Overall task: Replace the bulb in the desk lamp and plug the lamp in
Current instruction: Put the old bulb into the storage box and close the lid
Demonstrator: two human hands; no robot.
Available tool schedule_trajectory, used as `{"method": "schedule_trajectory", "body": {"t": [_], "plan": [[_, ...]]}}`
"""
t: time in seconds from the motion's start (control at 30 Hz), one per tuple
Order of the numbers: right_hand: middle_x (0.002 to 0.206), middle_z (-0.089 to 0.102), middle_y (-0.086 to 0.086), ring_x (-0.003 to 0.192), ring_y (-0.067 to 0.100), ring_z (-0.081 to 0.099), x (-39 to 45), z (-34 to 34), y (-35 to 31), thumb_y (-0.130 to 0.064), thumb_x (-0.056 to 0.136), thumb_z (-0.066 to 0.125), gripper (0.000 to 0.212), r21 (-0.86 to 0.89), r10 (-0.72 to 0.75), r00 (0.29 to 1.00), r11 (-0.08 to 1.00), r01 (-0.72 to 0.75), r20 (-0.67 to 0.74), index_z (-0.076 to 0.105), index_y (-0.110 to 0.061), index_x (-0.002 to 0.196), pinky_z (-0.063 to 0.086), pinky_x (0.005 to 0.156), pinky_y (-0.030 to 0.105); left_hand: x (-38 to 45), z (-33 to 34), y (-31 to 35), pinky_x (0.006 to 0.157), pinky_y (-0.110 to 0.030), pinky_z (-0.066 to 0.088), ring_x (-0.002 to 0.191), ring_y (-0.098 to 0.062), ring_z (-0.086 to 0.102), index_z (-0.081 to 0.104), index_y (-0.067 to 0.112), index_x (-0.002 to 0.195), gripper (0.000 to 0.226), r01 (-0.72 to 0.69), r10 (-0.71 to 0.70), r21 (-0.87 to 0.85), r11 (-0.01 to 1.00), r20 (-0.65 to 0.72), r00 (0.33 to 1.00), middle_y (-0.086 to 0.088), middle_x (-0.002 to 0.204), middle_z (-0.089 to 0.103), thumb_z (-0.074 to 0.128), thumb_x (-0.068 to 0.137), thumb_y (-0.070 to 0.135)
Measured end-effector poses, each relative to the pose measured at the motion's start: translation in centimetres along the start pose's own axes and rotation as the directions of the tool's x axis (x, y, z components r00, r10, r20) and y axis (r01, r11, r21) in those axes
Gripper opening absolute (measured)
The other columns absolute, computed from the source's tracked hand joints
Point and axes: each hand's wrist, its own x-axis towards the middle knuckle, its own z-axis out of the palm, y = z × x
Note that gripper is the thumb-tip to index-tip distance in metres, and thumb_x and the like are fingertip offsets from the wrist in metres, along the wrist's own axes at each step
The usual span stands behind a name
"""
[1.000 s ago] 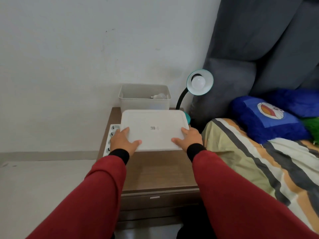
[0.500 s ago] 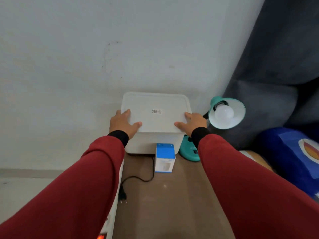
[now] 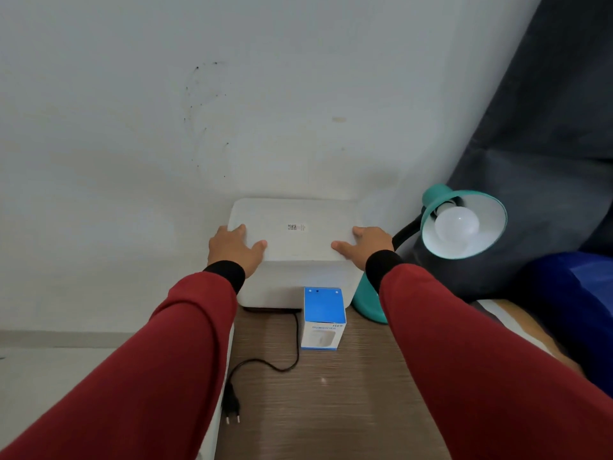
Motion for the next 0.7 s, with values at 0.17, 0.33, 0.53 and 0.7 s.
{"method": "schedule_trajectory", "body": {"t": [0.17, 0.33, 0.53, 0.7], "plan": [[0.144, 0.043, 0.018, 0.133, 0.031, 0.040, 0.4, 0.1, 0.2, -0.053, 0.092, 0.044, 0.071, -0.061, -0.019, 0.999, 0.998, 0.021, 0.032, 0.033, -0.005, 0.144, 0.034, 0.106, 0.034, 0.6, -0.2, 0.2, 0.111, -0.038, 0.030, 0.136, -0.035, 0.031, 0.031, 0.011, 0.145, 0.060, -0.023, 0.020, 0.083, 0.996, 0.044, 0.999, -0.018, 0.146, 0.032, 0.041, 0.096, 0.044], [0.132, 0.054, 0.017, 0.124, 0.031, 0.048, 0.6, 0.0, 0.2, -0.050, 0.095, 0.039, 0.061, -0.158, -0.040, 0.997, 0.986, 0.050, 0.066, 0.044, -0.003, 0.133, 0.038, 0.099, 0.034, 1.4, -0.1, 0.3, 0.108, -0.038, 0.033, 0.132, -0.037, 0.034, 0.029, 0.011, 0.146, 0.058, -0.056, 0.036, 0.192, 0.980, 0.106, 0.994, -0.021, 0.145, 0.031, 0.036, 0.097, 0.043], [0.133, 0.048, 0.019, 0.118, 0.031, 0.052, 1.2, -0.8, -1.1, -0.048, 0.095, 0.040, 0.058, -0.264, 0.005, 0.992, 0.964, 0.029, 0.129, 0.050, 0.000, 0.126, 0.043, 0.093, 0.035, 1.4, -0.6, 0.8, 0.099, -0.038, 0.041, 0.125, -0.034, 0.044, 0.036, 0.007, 0.141, 0.055, -0.063, 0.020, 0.316, 0.947, 0.135, 0.991, -0.022, 0.137, 0.039, 0.034, 0.098, 0.042], [0.121, 0.060, 0.014, 0.108, 0.030, 0.061, 0.4, -2.1, -2.0, -0.020, 0.092, 0.051, 0.031, -0.375, -0.020, 0.992, 0.925, 0.065, 0.124, 0.058, -0.002, 0.116, 0.044, 0.075, 0.031, 1.1, -2.2, 1.8, 0.074, -0.030, 0.048, 0.100, -0.029, 0.062, 0.060, 0.000, 0.113, 0.038, -0.081, 0.020, 0.441, 0.894, 0.142, 0.990, -0.014, 0.108, 0.062, 0.046, 0.095, 0.030]]}}
